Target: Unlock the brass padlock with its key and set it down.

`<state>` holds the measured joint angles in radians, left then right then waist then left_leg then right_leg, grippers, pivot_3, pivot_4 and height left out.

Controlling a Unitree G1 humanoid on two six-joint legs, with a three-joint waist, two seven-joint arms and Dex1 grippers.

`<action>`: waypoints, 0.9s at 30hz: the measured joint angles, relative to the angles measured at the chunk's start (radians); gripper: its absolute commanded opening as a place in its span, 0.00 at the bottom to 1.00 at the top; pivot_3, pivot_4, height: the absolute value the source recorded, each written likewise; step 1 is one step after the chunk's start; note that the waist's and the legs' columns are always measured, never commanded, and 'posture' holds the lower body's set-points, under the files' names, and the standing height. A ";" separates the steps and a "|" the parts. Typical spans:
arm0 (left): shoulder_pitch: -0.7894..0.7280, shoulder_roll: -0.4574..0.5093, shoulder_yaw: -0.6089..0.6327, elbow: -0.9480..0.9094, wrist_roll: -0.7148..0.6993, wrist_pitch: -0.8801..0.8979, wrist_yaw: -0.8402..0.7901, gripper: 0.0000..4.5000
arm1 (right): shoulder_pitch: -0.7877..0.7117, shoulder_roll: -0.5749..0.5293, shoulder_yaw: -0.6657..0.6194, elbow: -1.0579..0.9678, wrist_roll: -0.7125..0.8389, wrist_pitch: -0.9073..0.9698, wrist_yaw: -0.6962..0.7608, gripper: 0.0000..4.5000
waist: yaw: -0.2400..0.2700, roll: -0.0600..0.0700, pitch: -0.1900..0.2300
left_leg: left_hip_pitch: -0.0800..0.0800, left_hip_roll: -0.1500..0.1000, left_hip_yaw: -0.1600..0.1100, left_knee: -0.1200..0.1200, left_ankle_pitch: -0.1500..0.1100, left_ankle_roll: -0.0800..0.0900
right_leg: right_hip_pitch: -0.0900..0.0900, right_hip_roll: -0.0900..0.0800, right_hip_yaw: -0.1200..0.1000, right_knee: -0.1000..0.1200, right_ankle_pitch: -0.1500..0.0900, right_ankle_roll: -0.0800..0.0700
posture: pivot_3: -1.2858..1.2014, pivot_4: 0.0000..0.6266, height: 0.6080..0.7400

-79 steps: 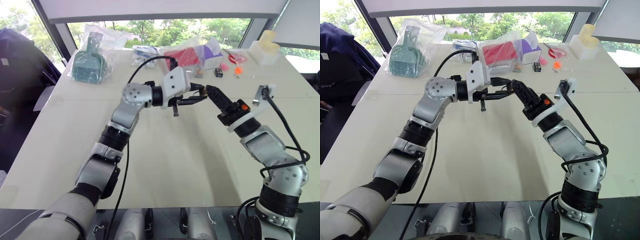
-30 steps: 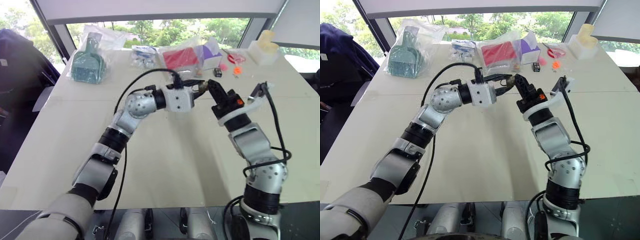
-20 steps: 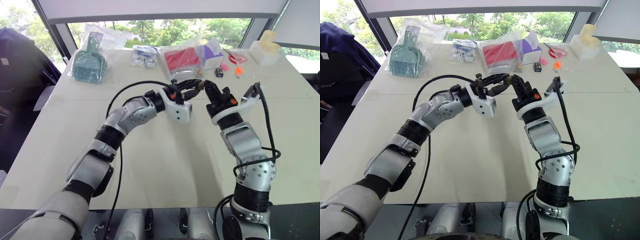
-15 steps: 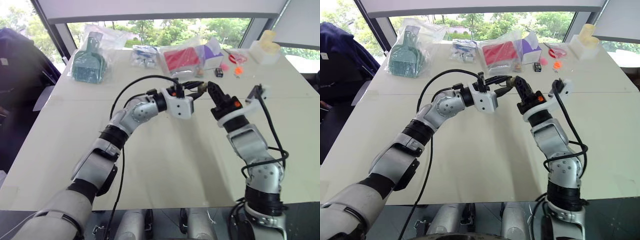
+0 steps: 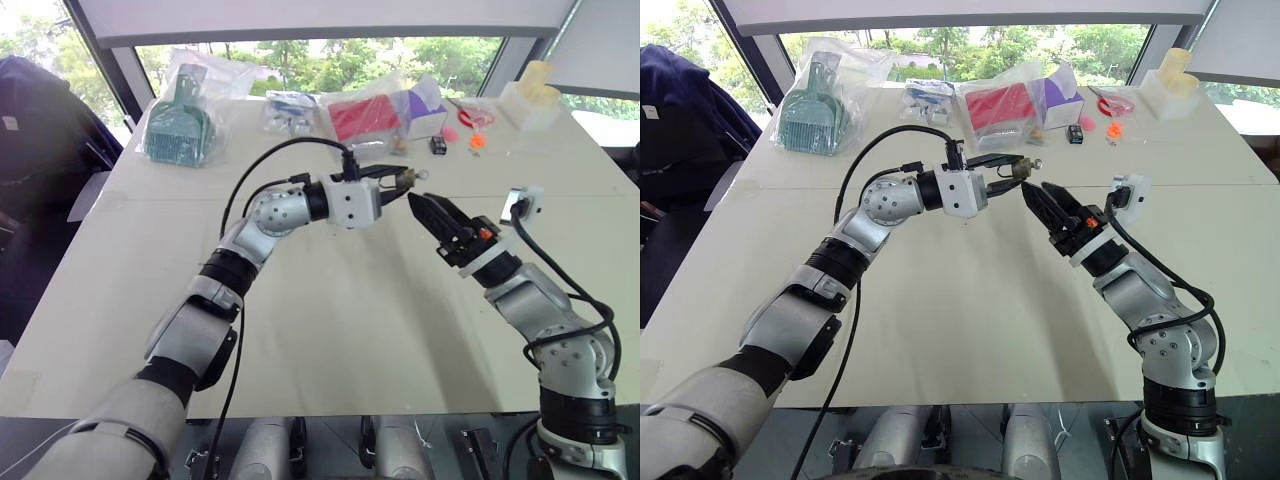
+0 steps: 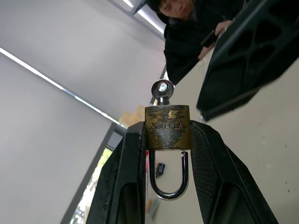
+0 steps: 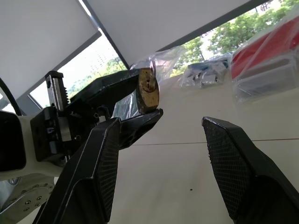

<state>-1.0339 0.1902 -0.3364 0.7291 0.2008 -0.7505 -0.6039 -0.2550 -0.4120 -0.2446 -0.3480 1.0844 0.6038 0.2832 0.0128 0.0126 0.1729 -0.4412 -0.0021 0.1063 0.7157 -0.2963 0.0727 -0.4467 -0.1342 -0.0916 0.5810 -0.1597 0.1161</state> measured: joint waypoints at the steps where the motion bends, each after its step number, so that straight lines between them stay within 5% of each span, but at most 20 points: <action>1: 0.004 0.001 0.000 -0.004 0.000 0.000 0.000 0.19 | -0.001 0.001 0.000 0.001 0.000 0.001 0.001 0.63 | 0.000 0.000 0.000 | 0.000 0.000 0.000 0.000 0.000 0.000 | 0.000 0.000 0.000 0.000 0.000 0.000 | 0.52 0.24 0.96; 8: 0.029 -0.001 0.000 -0.044 -0.007 0.009 -0.005 0.19 | -0.027 0.042 -0.001 0.016 0.000 0.000 0.000 0.63 | 0.000 0.000 0.000 | 0.000 0.000 0.000 0.000 0.000 0.000 | 0.000 0.000 0.000 0.000 0.000 0.000 | 0.52 0.24 0.96; 12: 0.036 -0.001 0.000 -0.046 -0.014 0.023 -0.010 0.19 | -0.028 0.050 -0.002 0.017 0.000 0.000 -0.003 0.35 | 0.000 0.000 0.000 | 0.000 0.000 0.000 0.000 0.000 0.000 | 0.000 0.000 0.000 0.000 0.000 0.000 | 0.52 0.24 0.96; 15: 0.041 0.001 0.000 -0.048 -0.018 0.029 -0.018 0.19 | -0.028 0.061 -0.001 0.013 0.000 0.001 -0.002 0.02 | -0.001 0.000 0.000 | 0.000 0.000 0.000 0.000 0.000 0.000 | 0.000 0.000 0.000 0.000 0.000 0.000 | 0.52 0.24 0.96; 25: 0.041 0.002 0.001 -0.052 -0.020 0.027 -0.028 0.19 | -0.028 0.077 -0.001 0.012 -0.001 0.004 -0.003 0.01 | -0.001 0.000 0.000 | 0.000 0.000 0.000 0.000 0.000 0.000 | 0.000 0.000 0.000 0.000 0.000 0.000 | 0.52 0.24 0.96; 27: 0.043 0.004 0.002 -0.057 -0.023 0.028 -0.034 0.40 | -0.028 0.079 0.002 0.012 -0.002 0.004 -0.003 0.01 | -0.001 0.000 0.000 | 0.000 0.000 0.000 0.000 0.000 0.000 | 0.000 0.000 0.000 0.000 0.000 0.000 | 0.52 0.24 0.96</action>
<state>-0.9908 0.1946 -0.3349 0.6718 0.1780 -0.7222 -0.6381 -0.2833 -0.3328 -0.2429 -0.3357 1.0821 0.6076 0.2805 0.0123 0.0127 0.1728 -0.4411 -0.0021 0.1061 0.7157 -0.2963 0.0726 -0.4468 -0.1341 -0.0917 0.5814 -0.1597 0.1161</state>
